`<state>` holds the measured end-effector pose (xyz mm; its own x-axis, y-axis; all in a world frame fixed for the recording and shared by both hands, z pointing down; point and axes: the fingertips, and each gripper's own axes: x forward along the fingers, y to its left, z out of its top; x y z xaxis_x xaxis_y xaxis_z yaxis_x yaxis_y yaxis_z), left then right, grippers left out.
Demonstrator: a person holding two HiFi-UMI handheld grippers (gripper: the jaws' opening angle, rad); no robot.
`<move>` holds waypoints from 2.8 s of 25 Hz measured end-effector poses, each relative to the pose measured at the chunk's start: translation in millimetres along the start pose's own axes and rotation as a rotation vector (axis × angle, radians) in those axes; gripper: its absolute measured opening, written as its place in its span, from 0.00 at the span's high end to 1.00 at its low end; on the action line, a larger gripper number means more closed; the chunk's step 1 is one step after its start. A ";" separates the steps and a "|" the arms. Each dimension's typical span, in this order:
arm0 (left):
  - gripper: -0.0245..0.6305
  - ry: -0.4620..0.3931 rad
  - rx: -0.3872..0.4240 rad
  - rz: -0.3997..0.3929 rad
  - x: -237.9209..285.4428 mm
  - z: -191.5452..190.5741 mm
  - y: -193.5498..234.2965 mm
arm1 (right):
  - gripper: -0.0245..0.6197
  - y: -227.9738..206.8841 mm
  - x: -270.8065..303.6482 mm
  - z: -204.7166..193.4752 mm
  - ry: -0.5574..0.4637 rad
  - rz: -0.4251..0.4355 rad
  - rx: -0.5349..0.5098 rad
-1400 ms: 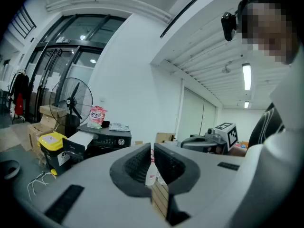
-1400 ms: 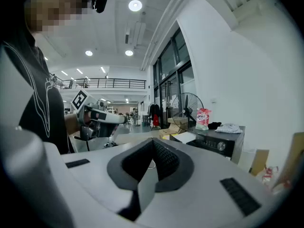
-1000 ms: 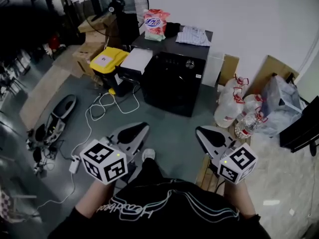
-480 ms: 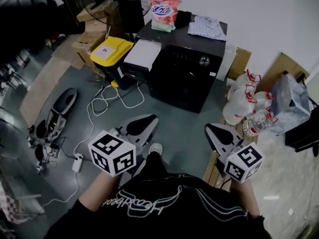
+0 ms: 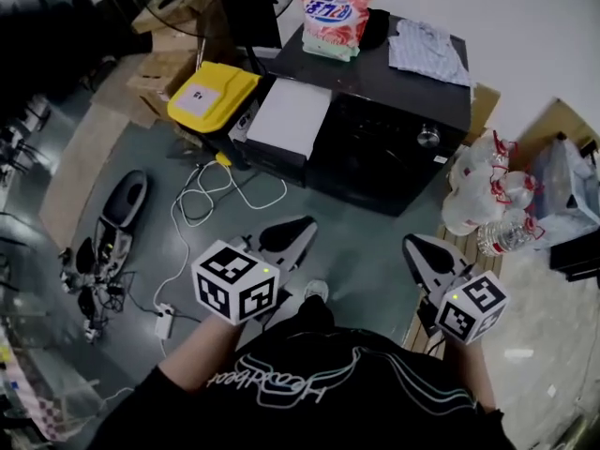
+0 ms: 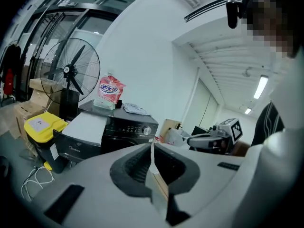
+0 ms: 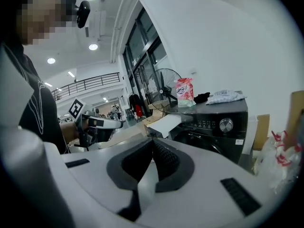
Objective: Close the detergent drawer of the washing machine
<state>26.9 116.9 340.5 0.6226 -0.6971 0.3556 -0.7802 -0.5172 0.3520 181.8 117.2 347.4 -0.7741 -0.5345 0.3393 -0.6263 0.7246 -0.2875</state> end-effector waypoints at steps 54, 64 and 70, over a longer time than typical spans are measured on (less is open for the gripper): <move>0.93 0.137 -0.193 0.227 73.1 -46.1 275.0 | 0.92 -53.6 172.8 -1.7 0.101 -0.001 0.294; 0.93 0.100 -0.188 0.212 85.9 -27.4 279.2 | 0.92 -68.9 197.7 16.7 0.084 0.055 0.277; 0.93 0.098 -0.211 0.220 97.4 -19.5 285.7 | 0.92 -72.6 204.2 32.7 0.055 0.102 0.232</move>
<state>-134.2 -89.1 492.6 0.4516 -0.7244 0.5208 -0.8730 -0.2383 0.4255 66.2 -58.8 408.3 -0.8320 -0.4351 0.3442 -0.5548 0.6511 -0.5180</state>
